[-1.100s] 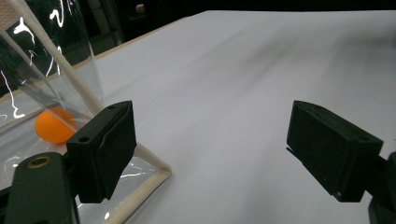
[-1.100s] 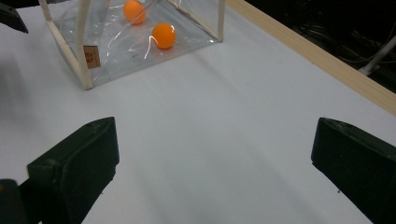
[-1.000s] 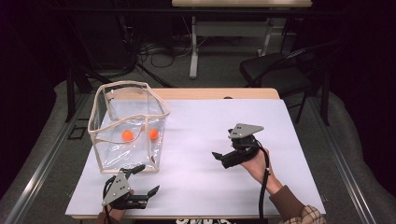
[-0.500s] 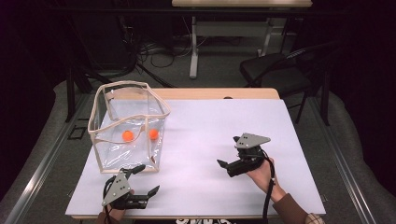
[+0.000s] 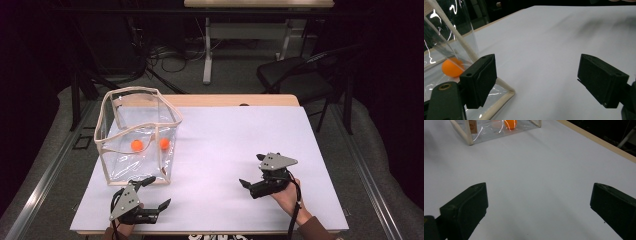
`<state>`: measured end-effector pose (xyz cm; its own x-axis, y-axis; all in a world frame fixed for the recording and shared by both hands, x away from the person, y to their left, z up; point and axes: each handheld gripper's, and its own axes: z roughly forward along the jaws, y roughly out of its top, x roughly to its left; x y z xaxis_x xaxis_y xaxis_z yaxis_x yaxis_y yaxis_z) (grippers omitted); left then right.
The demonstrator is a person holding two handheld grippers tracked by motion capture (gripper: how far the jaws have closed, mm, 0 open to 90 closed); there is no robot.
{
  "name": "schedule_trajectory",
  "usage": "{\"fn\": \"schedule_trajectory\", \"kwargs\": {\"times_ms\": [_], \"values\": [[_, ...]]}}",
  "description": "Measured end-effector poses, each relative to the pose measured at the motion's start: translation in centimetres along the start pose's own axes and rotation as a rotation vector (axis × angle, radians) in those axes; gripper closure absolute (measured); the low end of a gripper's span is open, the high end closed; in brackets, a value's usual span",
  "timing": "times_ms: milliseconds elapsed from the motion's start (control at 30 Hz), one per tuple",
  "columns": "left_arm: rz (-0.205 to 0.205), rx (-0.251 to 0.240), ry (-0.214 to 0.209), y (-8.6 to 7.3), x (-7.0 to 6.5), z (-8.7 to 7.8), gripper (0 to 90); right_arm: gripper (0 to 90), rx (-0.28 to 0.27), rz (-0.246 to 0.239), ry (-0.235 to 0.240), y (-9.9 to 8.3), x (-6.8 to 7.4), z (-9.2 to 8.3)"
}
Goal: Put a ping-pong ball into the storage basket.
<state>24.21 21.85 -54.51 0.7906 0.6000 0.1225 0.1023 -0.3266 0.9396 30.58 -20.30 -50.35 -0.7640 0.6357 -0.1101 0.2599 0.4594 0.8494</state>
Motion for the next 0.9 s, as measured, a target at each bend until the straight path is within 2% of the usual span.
{"fn": "schedule_trajectory", "kwargs": {"times_ms": [300, 900], "values": [[0.002, 0.001, 0.000, 0.0, 0.0, 0.0, 15.8, 0.8, -0.018, 0.004, -0.001, -1.5, 0.4, -0.8], [0.002, 0.003, 0.000, 0.0, 0.0, 0.0, 15.8, 0.8, -0.042, 0.004, -0.037, -4.7, 0.7, -2.4]]}}
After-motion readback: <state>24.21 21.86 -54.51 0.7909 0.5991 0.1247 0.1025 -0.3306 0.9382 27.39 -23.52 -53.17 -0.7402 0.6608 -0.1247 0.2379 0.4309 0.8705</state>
